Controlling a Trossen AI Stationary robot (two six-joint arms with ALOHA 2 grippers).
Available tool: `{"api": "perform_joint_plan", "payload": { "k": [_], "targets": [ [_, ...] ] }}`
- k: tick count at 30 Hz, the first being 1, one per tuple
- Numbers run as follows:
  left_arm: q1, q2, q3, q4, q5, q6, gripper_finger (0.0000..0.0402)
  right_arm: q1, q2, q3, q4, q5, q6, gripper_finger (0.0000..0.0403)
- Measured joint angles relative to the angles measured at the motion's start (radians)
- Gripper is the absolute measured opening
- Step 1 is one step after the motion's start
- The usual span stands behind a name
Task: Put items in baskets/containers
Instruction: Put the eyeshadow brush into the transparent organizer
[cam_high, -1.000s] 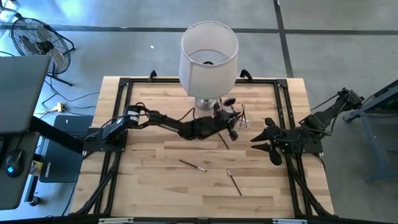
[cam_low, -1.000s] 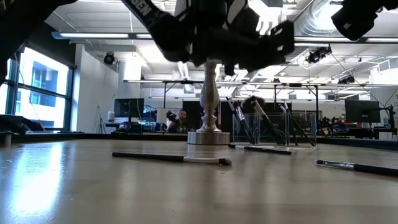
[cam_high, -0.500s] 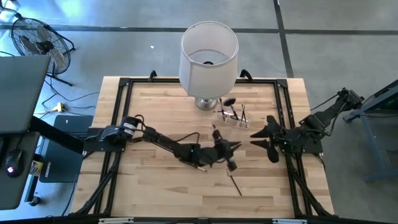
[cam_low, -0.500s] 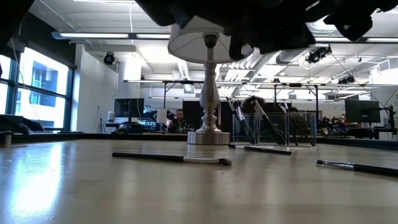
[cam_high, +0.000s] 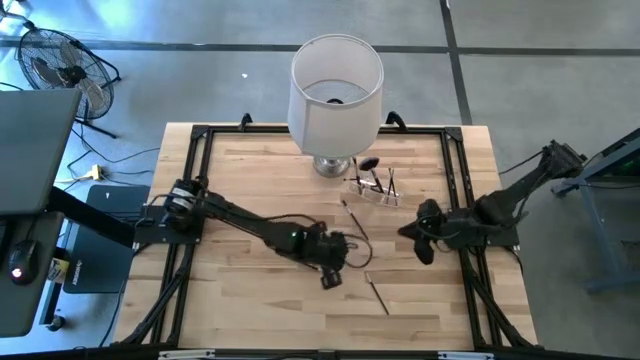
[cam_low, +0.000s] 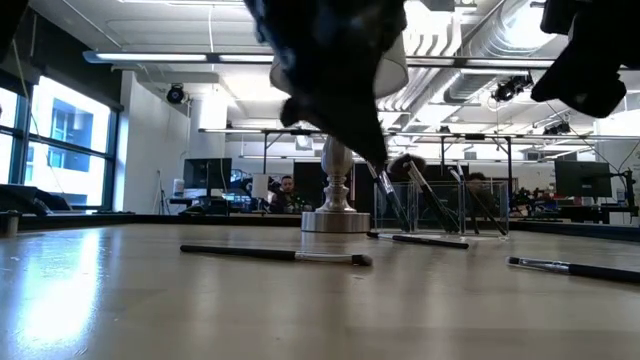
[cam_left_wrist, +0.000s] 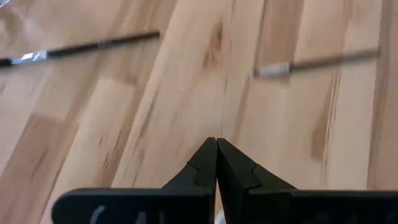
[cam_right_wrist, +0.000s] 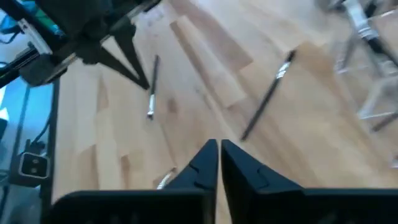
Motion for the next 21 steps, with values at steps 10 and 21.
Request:
{"api": "perform_joint_plan", "payload": {
  "k": [10, 21],
  "targets": [
    [-0.050, -0.157, -0.281, 0.005, 0.087, 0.045, 0.0000, -0.005, 0.401, 0.124, 0.227, -0.024, 0.100, 0.0005],
    [-0.080, -0.472, -0.721, 0.258, 0.077, 0.005, 0.0000, -0.048, 0.850, 0.605, -0.311, -0.326, 0.338, 0.0001]
  ]
}}
